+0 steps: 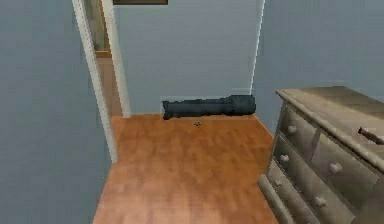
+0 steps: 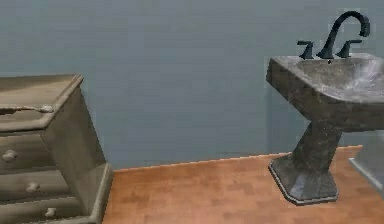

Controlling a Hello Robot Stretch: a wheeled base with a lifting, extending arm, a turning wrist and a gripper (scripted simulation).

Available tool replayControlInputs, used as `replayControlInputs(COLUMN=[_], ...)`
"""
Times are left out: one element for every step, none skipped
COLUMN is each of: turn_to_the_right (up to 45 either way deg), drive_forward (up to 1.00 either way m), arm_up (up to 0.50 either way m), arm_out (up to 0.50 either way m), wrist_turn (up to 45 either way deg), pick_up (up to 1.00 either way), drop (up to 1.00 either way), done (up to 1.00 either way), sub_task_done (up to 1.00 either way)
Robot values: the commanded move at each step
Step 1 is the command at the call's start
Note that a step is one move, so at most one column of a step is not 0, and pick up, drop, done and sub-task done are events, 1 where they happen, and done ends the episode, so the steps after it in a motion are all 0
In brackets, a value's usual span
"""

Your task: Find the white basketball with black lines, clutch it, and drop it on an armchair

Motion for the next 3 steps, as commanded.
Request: replayControlInputs(turn_to_the_right=[0.0, -6.0, 0.0], drive_forward=[0.15, 0.00, 0.50], arm_up=[0.00, 0.00, 0.00], arm_out=[0.00, 0.00, 0.00], wrist_turn=[0.0, 0.0, 0.0], pick_up=[0.00, 0.00, 0.00], drop=[0.00, 0.00, 0.00], done=[0.00, 0.00, 0.00], sub_task_done=[0.00, 0.00, 0.00])
